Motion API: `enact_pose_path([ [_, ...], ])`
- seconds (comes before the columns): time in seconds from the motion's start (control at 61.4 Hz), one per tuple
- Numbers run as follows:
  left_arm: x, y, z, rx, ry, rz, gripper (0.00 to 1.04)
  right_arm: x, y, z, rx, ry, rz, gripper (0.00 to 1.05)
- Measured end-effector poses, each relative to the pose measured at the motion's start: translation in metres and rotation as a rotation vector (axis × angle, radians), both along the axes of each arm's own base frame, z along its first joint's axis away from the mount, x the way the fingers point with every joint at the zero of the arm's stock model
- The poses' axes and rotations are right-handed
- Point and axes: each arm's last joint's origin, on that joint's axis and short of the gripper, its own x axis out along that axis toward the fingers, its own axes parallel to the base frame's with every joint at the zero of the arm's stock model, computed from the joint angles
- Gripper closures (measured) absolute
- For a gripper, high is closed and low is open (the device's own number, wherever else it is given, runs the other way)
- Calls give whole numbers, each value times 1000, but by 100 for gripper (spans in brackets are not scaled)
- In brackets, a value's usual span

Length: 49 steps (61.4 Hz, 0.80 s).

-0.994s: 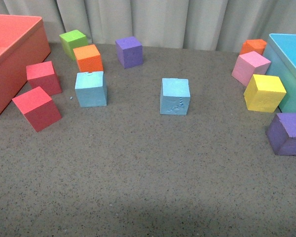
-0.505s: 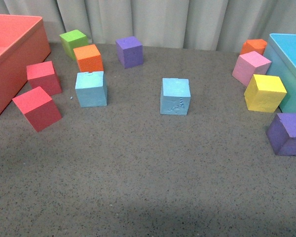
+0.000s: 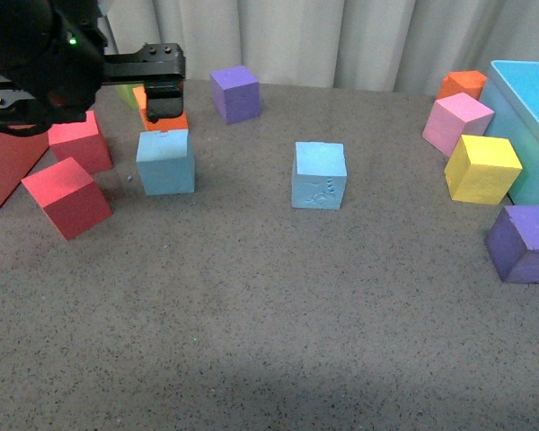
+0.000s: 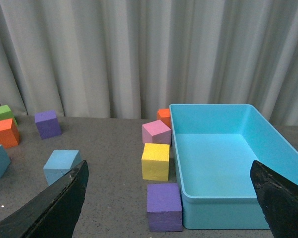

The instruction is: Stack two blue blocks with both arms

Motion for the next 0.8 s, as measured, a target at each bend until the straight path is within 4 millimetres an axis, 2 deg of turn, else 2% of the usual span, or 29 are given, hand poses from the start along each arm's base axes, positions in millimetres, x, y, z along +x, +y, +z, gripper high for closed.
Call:
enact_pose_path([
  [0.228,38,-16,-20,40,105,-10,7,0,0,0,0,0,0,10],
  [0.326,48,-19,-26,39,131,0,7,0,0,0,0,0,0,10],
  [0.554,61,-22,-32,18,203,16,7,0,0,0,0,0,0,10],
  [0.799,70,-24,-50,31,266,41,7,0,0,0,0,0,0,10],
])
